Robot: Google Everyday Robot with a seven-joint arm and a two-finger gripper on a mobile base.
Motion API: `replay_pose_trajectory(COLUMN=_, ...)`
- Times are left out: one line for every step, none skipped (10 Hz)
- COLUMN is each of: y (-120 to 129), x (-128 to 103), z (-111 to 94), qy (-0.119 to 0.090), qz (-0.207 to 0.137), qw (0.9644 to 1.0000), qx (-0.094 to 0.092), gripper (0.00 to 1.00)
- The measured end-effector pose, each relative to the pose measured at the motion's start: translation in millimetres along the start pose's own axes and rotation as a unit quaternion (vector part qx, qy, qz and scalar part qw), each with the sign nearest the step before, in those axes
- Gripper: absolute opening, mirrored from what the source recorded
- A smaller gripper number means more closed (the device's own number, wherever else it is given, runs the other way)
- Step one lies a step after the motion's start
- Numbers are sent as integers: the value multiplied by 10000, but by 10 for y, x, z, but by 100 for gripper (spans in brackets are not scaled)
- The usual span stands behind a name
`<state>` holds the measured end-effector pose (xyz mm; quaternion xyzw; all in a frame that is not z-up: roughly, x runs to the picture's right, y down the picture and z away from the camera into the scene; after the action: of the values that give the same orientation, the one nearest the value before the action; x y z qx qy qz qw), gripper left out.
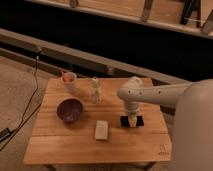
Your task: Place the eraser on the white sponge
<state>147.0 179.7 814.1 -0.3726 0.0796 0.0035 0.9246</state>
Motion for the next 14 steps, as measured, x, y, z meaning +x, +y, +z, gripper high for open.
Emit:
replay_pose_trajectory(y=9, x=-84, z=-113, qy=-61, qz=-84, qw=9999, qx=26, gripper=0)
replay_pose_trajectory(y=12, x=-138, z=-189, qy=-89, qz=-142, qw=9998, qx=58, gripper=0)
replay_pose_trajectory(y=18, x=-220, z=-303, qy=-108, qz=-229, qw=9996, qx=115, gripper=0)
replay_pose_trajectory(y=29, x=-279, z=-372, qy=-98, qz=-291, qw=9994, qx=148, gripper=0)
replay_pose_trajectory(y=48, x=-351, z=-435, qy=-73, qz=-337, qw=9993, qx=163, gripper=0)
replay_pose_trajectory(y=71, x=-424, z=-483, qy=-14, qz=-375, qw=9992, qx=159, gripper=0)
replay_pose_trajectory(y=80, x=-481, z=-519, qy=45, qz=-389, qw=9991, qx=158, gripper=0)
replay_pose_trajectory(y=102, x=-605, z=-570, qy=114, qz=-401, qw=9990, qx=145, gripper=0)
replay_pose_trajectory(y=121, x=-681, z=-596, qy=158, qz=-395, qw=9990, qx=132, gripper=0)
replay_pose_trajectory(y=142, x=-762, z=-616, qy=189, qz=-387, qw=9990, qx=114, gripper=0)
replay_pose_trajectory(y=171, x=-868, z=-625, qy=213, qz=-382, qw=9990, qx=80, gripper=0)
replay_pose_trajectory(y=195, x=-954, z=-624, qy=225, qz=-378, qw=9990, qx=47, gripper=0)
replay_pose_trajectory(y=233, x=-1068, z=-609, qy=240, qz=-370, qw=9990, qx=-2, gripper=0)
replay_pose_trajectory(y=263, x=-1166, z=-579, qy=249, qz=-343, qw=9991, qx=-42, gripper=0)
